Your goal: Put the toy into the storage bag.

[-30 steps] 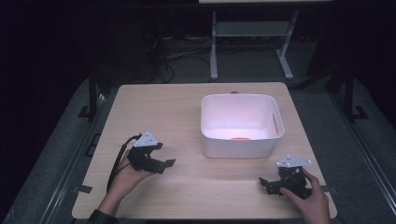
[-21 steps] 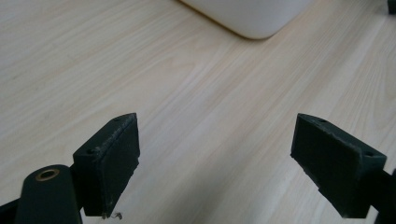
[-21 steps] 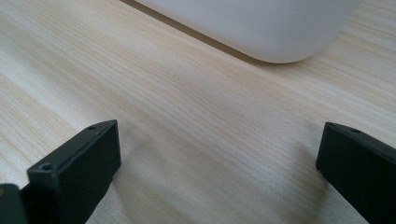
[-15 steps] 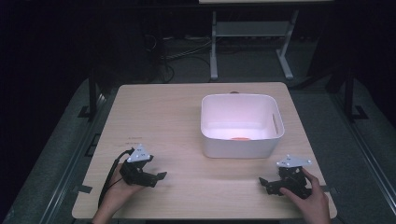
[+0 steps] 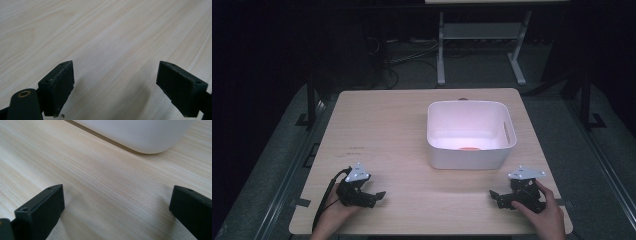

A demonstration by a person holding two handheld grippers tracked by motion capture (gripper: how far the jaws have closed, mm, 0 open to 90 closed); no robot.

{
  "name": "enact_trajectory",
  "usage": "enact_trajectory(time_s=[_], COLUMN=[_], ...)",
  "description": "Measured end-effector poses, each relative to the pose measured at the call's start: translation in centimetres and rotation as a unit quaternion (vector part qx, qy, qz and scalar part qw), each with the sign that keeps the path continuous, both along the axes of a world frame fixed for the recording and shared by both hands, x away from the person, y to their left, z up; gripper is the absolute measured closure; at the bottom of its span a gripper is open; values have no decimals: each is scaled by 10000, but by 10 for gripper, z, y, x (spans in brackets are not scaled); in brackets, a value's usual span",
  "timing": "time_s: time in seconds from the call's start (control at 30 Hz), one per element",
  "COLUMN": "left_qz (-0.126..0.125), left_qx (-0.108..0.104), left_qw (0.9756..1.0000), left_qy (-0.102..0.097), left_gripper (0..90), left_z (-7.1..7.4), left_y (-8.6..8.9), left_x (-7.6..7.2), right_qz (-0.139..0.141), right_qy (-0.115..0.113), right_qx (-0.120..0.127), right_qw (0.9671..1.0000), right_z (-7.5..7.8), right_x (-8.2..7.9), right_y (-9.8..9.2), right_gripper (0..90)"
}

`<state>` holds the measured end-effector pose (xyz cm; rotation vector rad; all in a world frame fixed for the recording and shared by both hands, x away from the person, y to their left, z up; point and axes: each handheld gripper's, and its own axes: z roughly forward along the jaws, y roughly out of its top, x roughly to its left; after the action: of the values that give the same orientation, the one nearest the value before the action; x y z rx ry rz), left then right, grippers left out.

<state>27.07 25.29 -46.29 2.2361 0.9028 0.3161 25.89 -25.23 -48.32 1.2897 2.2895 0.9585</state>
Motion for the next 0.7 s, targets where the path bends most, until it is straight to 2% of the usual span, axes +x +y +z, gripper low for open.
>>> enact_trajectory(time_s=[0.37, 0.57, 0.7], left_qz=[33, -71, -72], left_qx=[12, -50, -49], left_qw=[10000, 9995, 9995], left_qy=[-11, -300, -298], left_gripper=[136, 133, 132], left_z=[-6, -12, -12], left_y=[4, 8, 8], left_x=[0, -5, -6], right_qz=[-1, -1, 4], right_qy=[0, 1, -1], right_qx=[0, 1, -6], right_qw=[10000, 10000, 10000], right_z=[0, 0, 0], right_x=[0, 0, 0], right_y=[0, 0, 0], right_gripper=[0, 0, 0])
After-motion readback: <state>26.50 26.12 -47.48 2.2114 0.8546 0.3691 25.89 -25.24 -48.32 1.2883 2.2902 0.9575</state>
